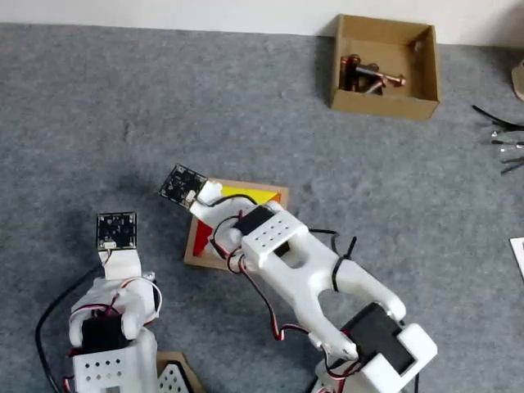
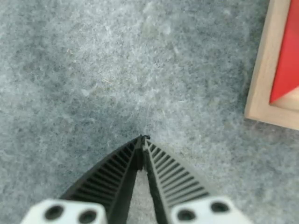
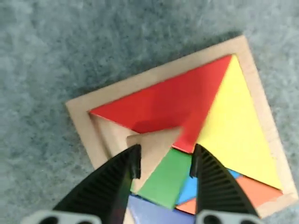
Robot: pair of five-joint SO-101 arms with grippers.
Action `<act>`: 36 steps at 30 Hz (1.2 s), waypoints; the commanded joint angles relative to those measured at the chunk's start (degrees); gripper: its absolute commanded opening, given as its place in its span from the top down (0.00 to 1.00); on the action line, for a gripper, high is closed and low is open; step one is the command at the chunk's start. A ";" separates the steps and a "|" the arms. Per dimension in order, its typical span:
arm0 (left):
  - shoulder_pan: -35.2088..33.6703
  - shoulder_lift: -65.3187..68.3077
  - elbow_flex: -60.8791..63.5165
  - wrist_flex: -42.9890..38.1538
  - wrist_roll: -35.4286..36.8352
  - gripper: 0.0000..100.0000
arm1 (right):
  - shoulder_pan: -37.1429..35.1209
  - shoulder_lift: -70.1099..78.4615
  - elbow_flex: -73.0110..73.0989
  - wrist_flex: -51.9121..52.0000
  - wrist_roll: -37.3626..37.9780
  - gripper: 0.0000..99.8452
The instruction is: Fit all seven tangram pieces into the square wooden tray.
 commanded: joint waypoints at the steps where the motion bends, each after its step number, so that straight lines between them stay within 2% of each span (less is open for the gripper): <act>1: -0.92 -0.40 1.19 0.09 -0.44 0.99 | -2.51 0.75 -0.48 -0.84 -0.62 0.83; 25: -0.92 -0.40 1.19 0.09 -0.44 0.99 | -6.73 0.31 -0.84 -0.57 -0.79 0.83; 28: -0.92 -0.40 1.19 0.09 -0.44 0.99 | -7.87 0.22 -0.66 -0.31 -3.25 0.83; 36: -1.10 -0.40 1.19 0.09 -0.44 0.99 | -9.63 0.31 -0.84 2.07 -3.43 0.83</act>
